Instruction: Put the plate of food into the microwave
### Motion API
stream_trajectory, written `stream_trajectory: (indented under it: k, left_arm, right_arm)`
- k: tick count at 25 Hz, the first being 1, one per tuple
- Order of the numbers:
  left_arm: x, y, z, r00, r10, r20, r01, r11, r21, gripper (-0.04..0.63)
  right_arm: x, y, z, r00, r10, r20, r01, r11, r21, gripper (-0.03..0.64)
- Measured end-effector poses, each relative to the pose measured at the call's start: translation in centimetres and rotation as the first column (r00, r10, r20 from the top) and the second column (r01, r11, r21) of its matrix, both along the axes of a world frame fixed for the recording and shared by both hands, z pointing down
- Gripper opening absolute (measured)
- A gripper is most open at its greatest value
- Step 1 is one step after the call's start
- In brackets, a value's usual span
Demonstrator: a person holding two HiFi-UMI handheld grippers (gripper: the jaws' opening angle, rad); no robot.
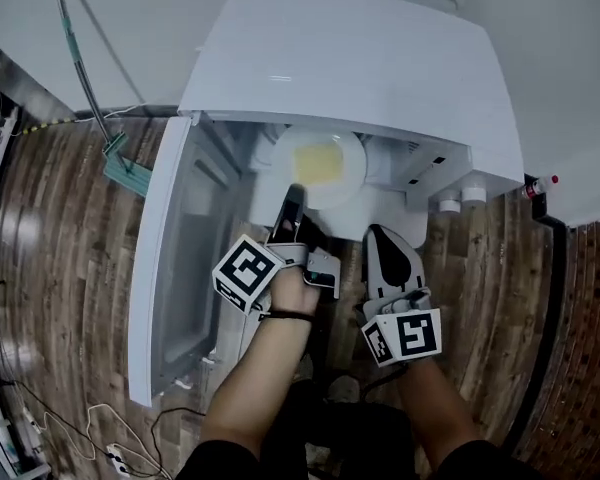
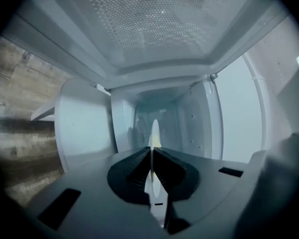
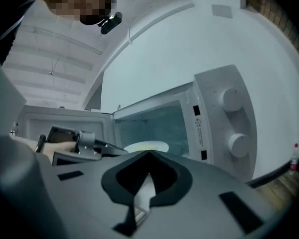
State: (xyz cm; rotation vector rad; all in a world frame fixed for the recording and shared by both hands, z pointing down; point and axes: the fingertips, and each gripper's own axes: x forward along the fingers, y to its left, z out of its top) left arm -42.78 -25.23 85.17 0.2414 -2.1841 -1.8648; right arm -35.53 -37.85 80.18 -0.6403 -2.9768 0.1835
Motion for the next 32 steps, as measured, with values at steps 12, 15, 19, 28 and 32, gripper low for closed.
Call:
stream_trajectory:
  k: [12, 15, 19, 28, 32]
  left_arm:
    - [-5.3, 1.3, -0.5, 0.995, -0.096, 0.035, 0.097, 0.995, -0.018, 0.012]
    - [-6.5, 1.0, 0.0, 0.996, -0.090, 0.019, 0.090, 0.996, -0.025, 0.012]
    - [-7.8, 0.4, 0.4, 0.997, -0.073, -0.012, 0.073, 0.997, -0.021, 0.015]
    - [-10.4, 1.0, 0.4, 0.998, -0.042, -0.050, 0.035, 0.991, -0.132, 0.021]
    - [-10.9, 0.6, 0.3, 0.996, -0.021, -0.084, -0.001, 0.965, -0.261, 0.020]
  right_arm:
    - [-3.3, -0.2, -0.3, 0.989, -0.069, 0.131, 0.082, 0.992, -0.098, 0.006]
    - [-3.3, -0.4, -0.6, 0.982, -0.075, 0.172, 0.092, 0.991, -0.095, 0.006]
    - [-3.2, -0.8, 0.0, 0.983, -0.087, 0.159, 0.103, 0.990, -0.096, 0.006]
    - [-3.4, -1.3, 1.3, 0.992, -0.074, 0.105, 0.088, 0.986, -0.139, 0.006]
    - [-2.5, -1.4, 0.2, 0.993, -0.062, 0.097, 0.074, 0.988, -0.133, 0.006]
